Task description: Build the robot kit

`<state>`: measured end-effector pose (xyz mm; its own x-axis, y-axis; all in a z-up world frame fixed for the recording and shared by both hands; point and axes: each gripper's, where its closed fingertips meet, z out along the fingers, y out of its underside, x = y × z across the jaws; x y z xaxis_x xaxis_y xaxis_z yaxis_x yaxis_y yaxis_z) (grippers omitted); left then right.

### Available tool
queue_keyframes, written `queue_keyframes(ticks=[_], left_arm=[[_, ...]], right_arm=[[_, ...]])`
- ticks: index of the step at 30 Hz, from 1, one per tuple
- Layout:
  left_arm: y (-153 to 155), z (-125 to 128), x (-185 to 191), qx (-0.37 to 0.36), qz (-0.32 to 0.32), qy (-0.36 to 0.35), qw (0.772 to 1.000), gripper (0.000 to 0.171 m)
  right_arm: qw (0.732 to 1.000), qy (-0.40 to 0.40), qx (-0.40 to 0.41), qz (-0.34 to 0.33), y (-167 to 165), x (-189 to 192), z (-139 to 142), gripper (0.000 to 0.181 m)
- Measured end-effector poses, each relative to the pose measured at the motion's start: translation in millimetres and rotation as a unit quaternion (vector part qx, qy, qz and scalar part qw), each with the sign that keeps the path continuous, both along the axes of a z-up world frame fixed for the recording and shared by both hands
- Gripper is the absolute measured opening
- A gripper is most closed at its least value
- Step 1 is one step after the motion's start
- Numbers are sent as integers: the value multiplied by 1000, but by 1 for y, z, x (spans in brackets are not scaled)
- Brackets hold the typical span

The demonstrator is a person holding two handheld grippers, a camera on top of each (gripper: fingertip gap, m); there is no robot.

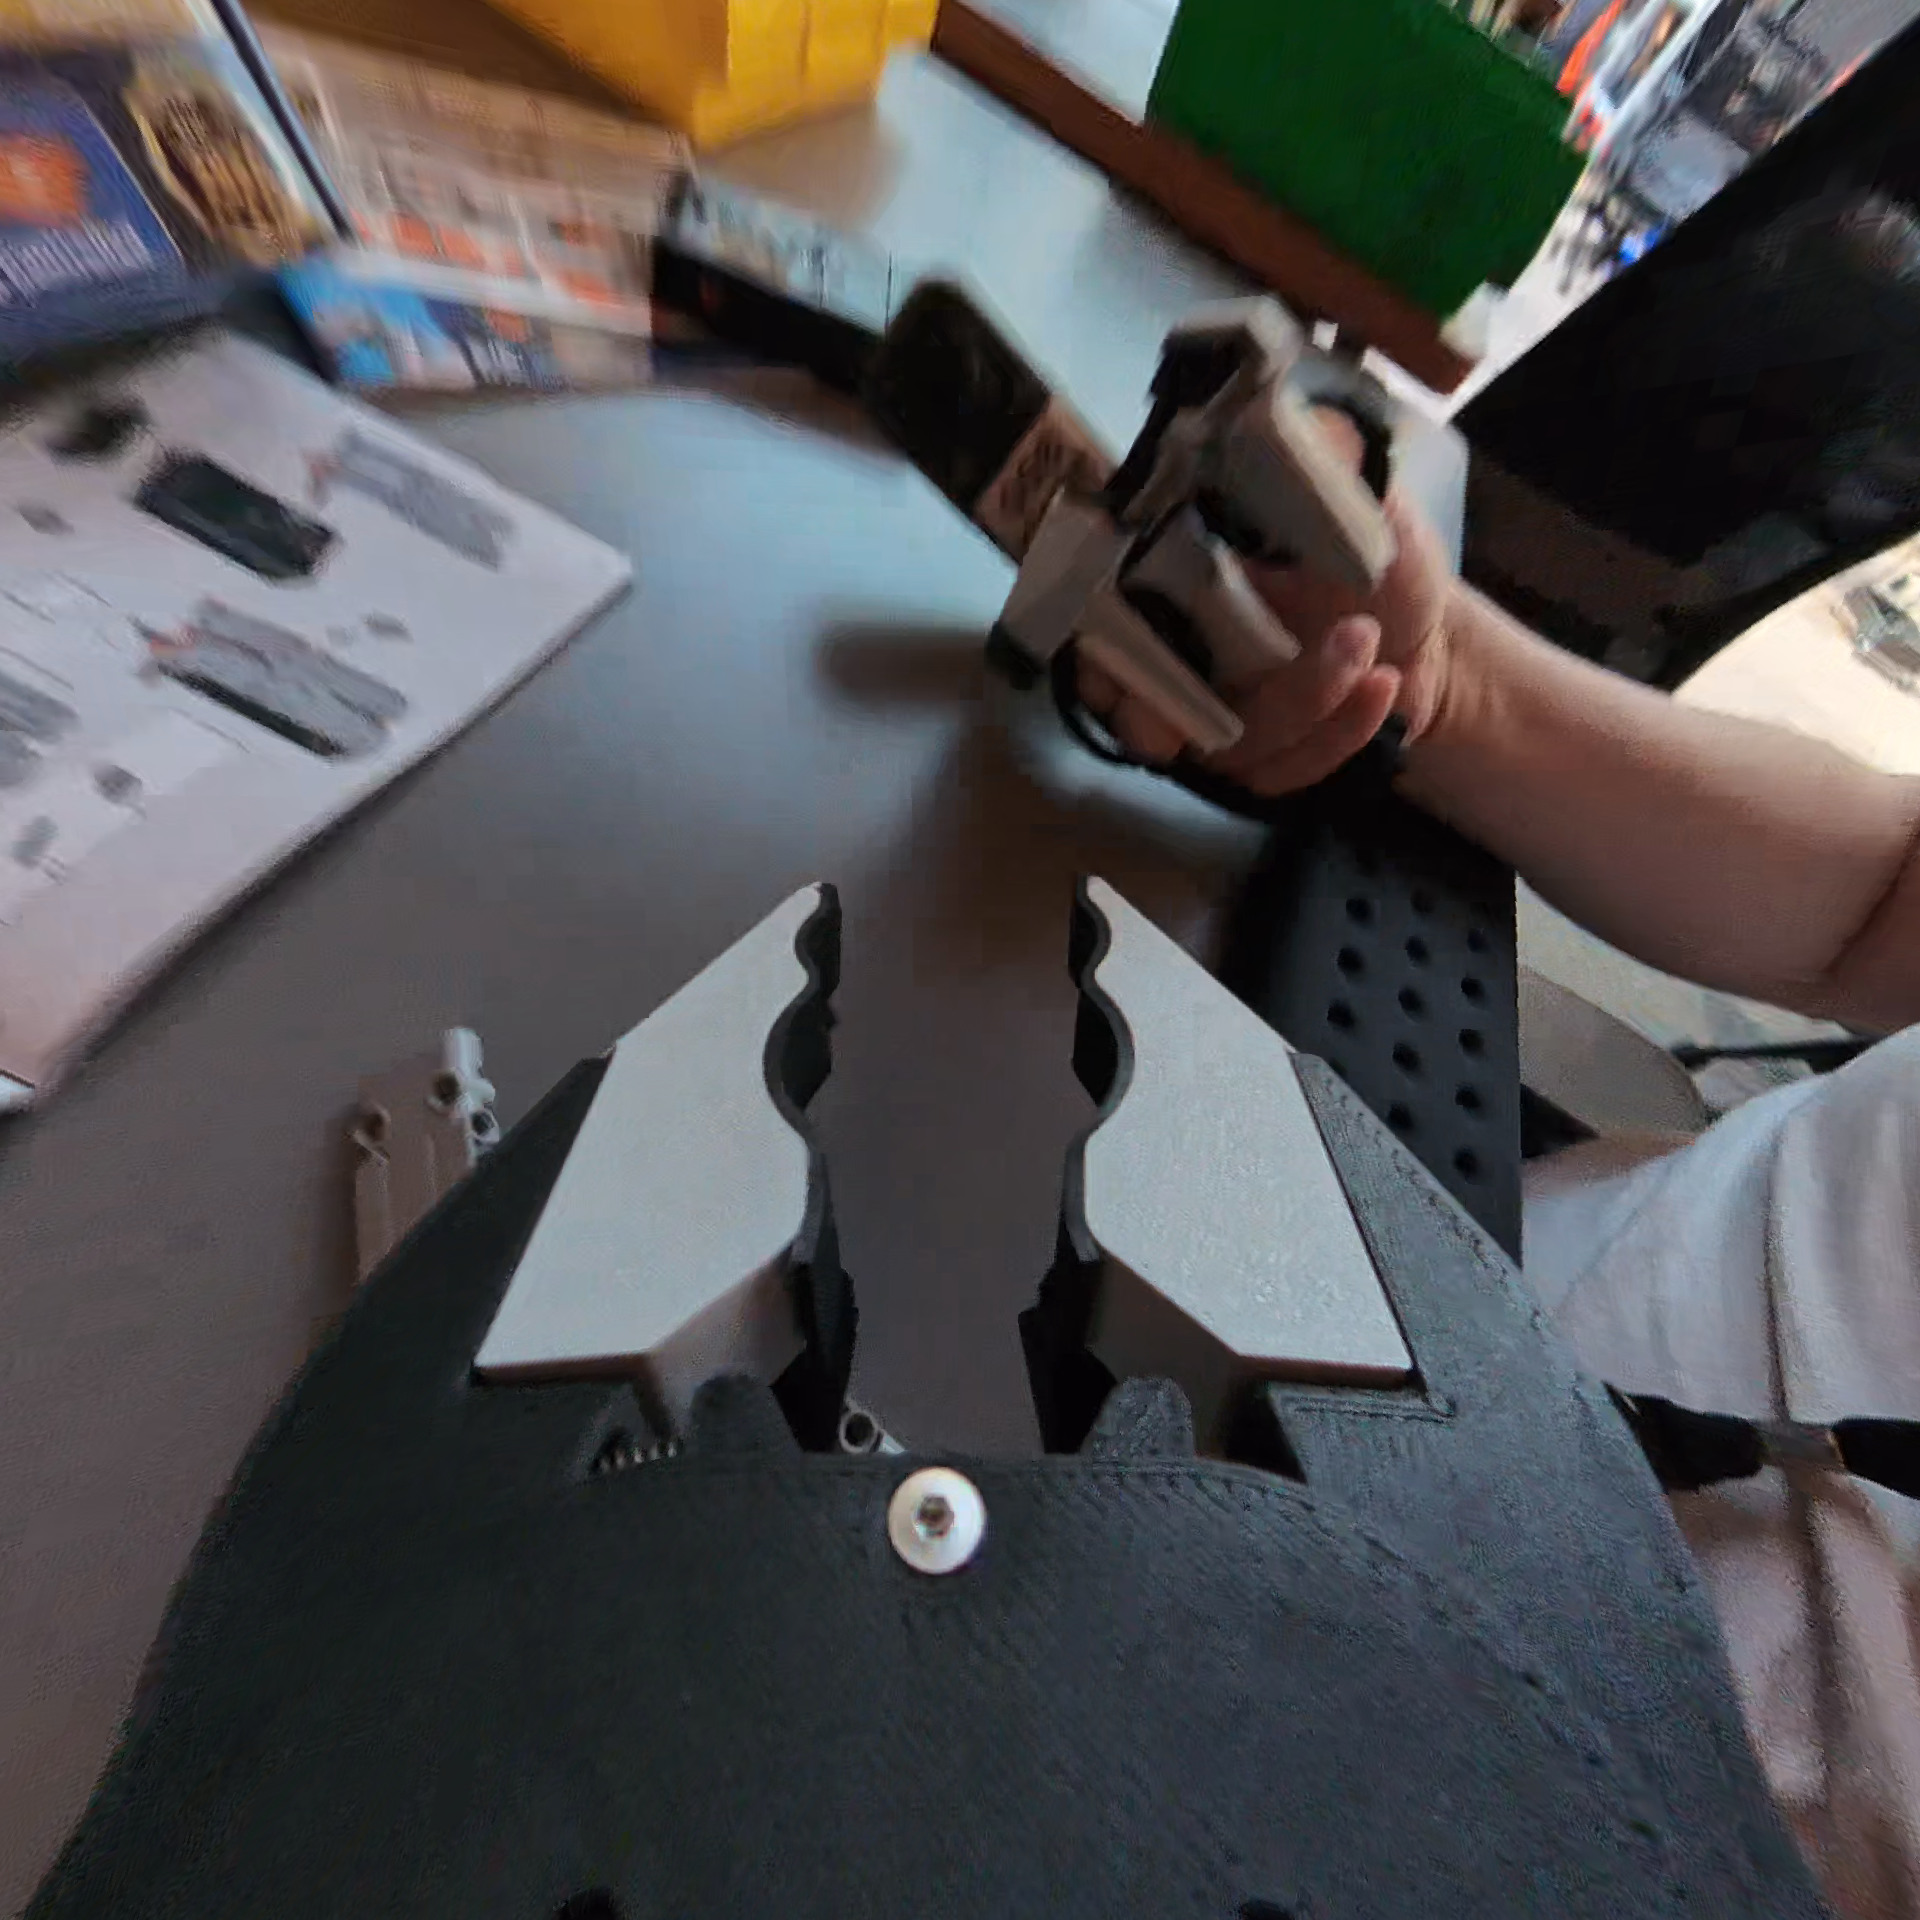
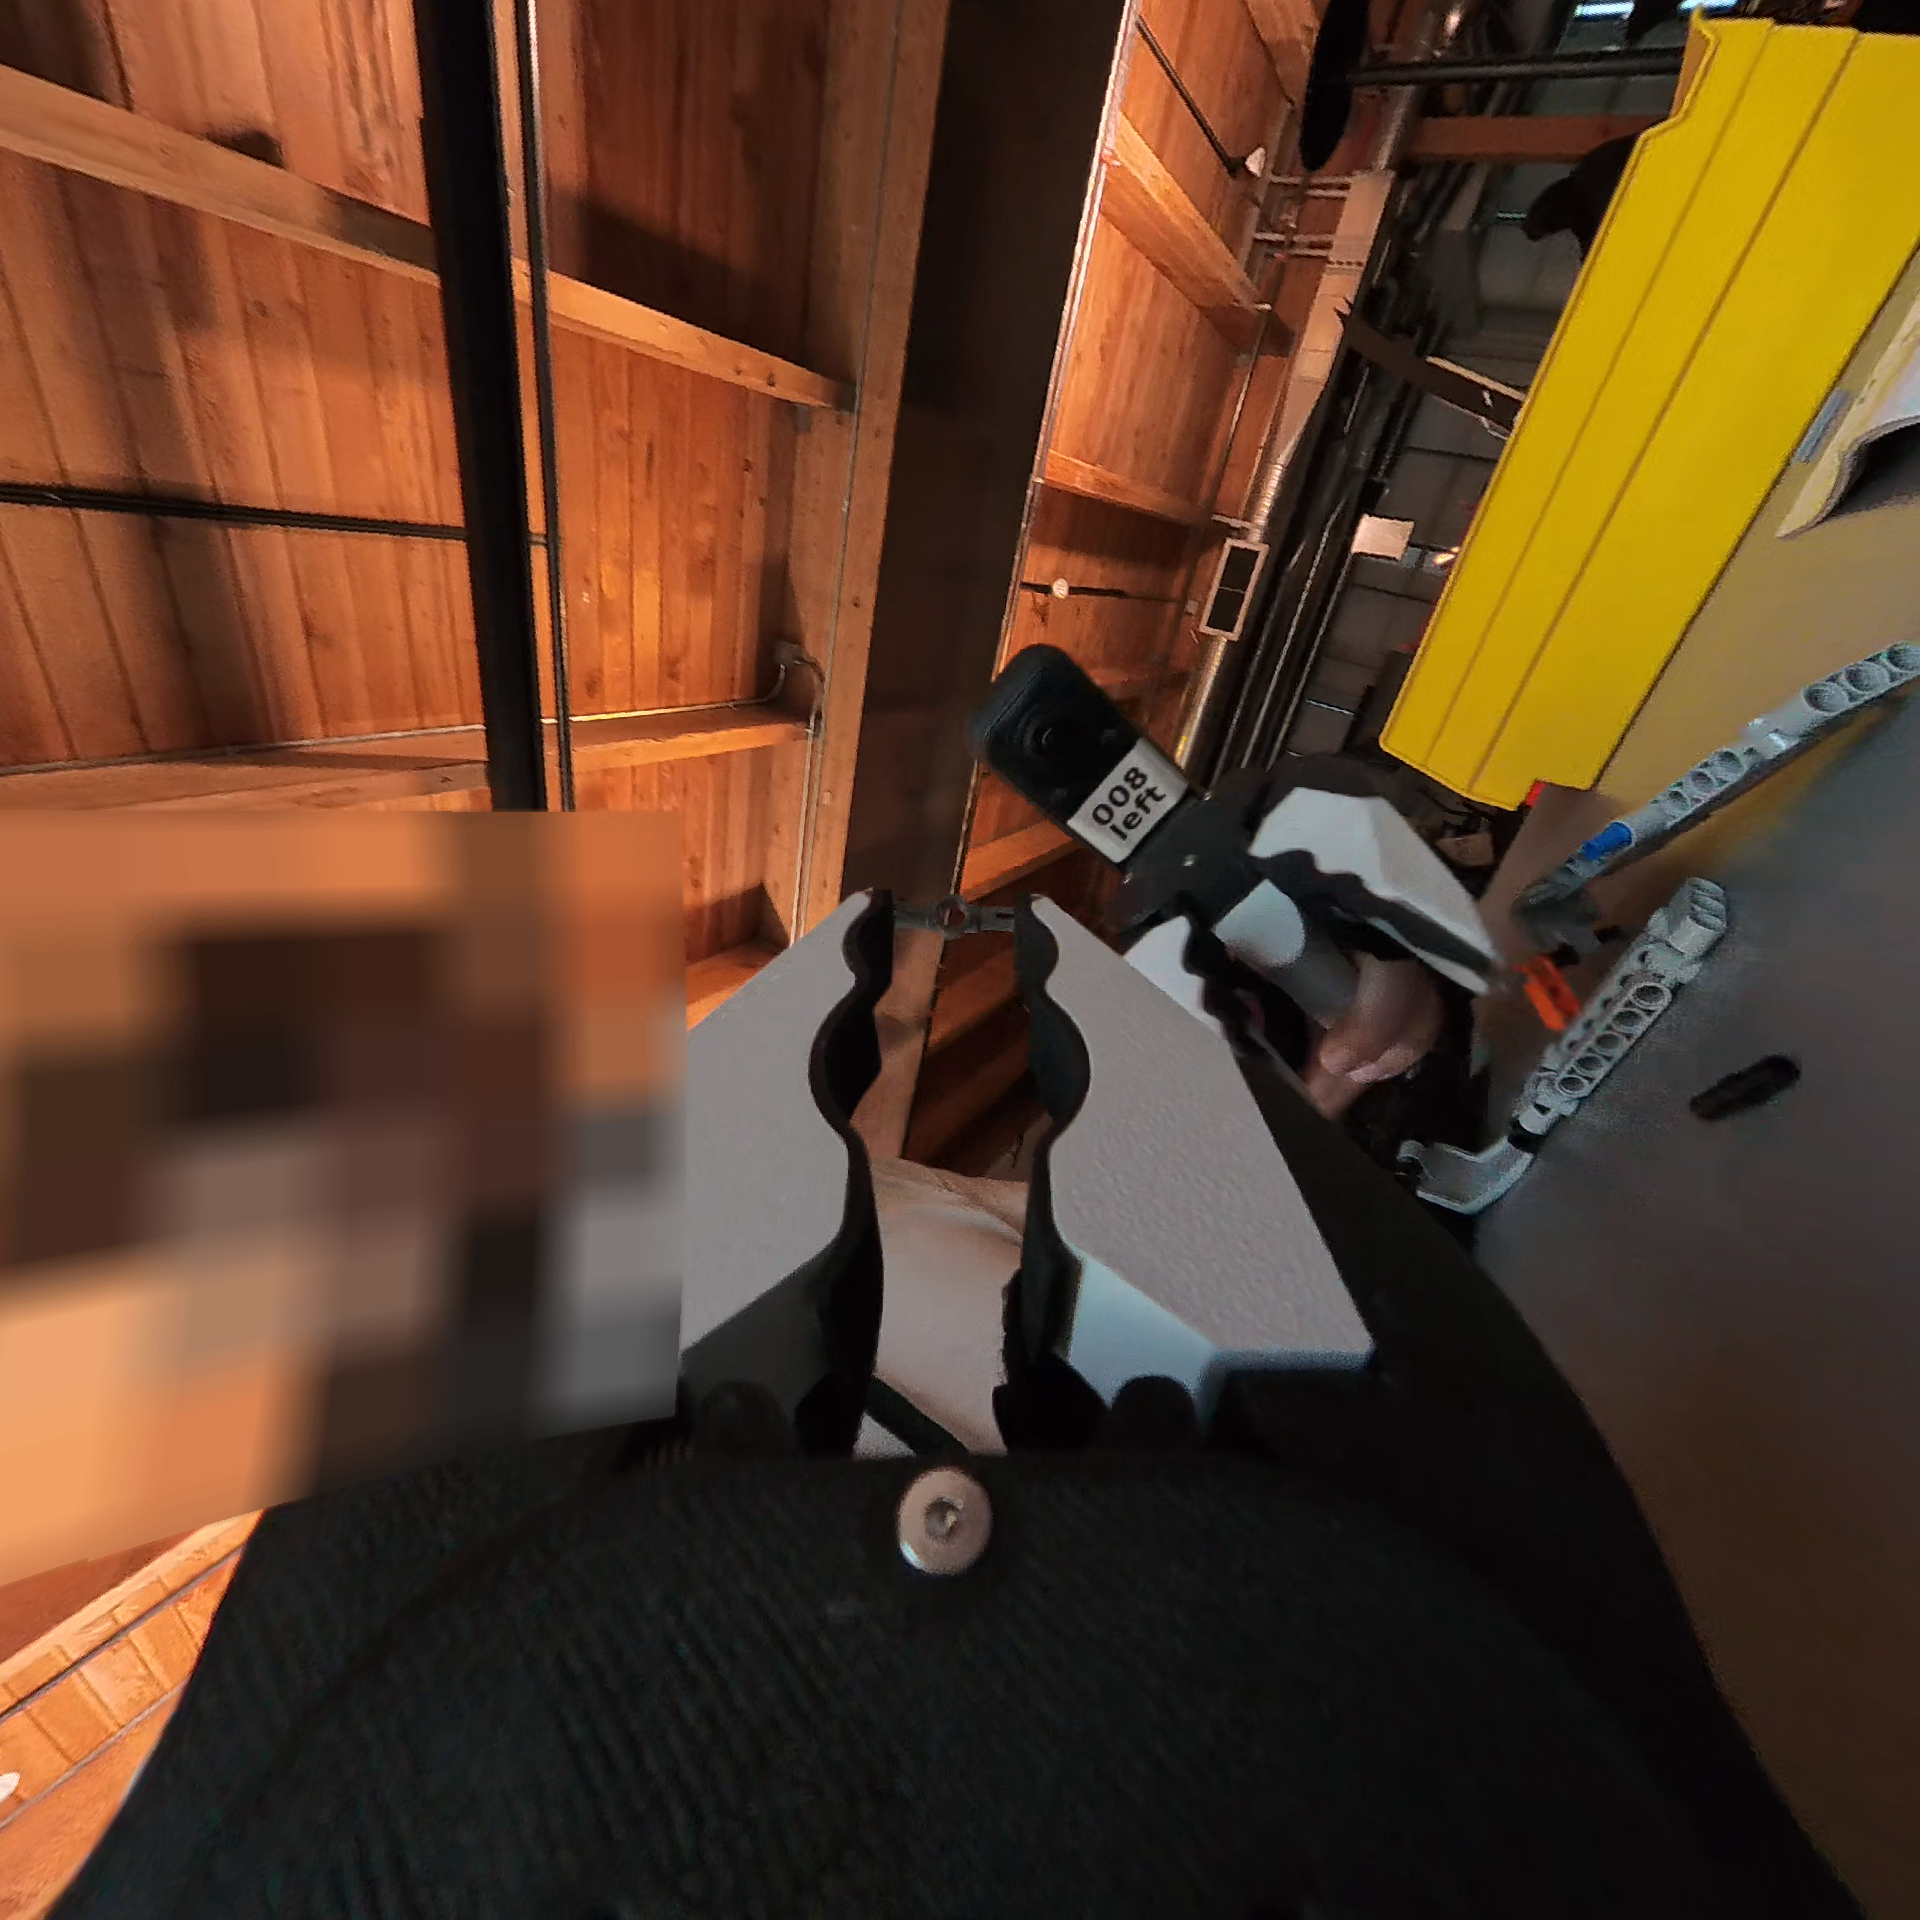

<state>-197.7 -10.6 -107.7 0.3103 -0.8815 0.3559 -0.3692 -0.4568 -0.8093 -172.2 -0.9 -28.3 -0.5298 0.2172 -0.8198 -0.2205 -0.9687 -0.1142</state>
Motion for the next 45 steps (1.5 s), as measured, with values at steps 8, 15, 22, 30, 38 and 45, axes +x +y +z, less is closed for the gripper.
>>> queue_keyframes(ticks=[8, 15, 22, 30, 38, 45], left_arm=[[-5, 70, 2, 147, -16, -85, 985, 31], [-6, 77, 16, 224, -20, -70, 972, 25], [-5, 71, 21, 257, -25, -51, 965, 7], [2, 62, 17, 289, -12, -6, 957, 8], [7, 57, 16, 291, 7, 6, 957, 9], [5, 59, 14, 293, 14, -8, 956, 11]], right_arm=[[1000, 17, -19, 16, -2, -4, -1, 21], [1000, 7, -10, 13, -4, -11, -1, 21], [1000, -11, -8, 21, -7, -21, -5, 21], [1000, -9, -8, 5, -3, -19, -4, 21], [1000, -22, -18, -6, 1, -19, -9, 21], [999, -27, -22, -5, 1, -21, -11, 21]])
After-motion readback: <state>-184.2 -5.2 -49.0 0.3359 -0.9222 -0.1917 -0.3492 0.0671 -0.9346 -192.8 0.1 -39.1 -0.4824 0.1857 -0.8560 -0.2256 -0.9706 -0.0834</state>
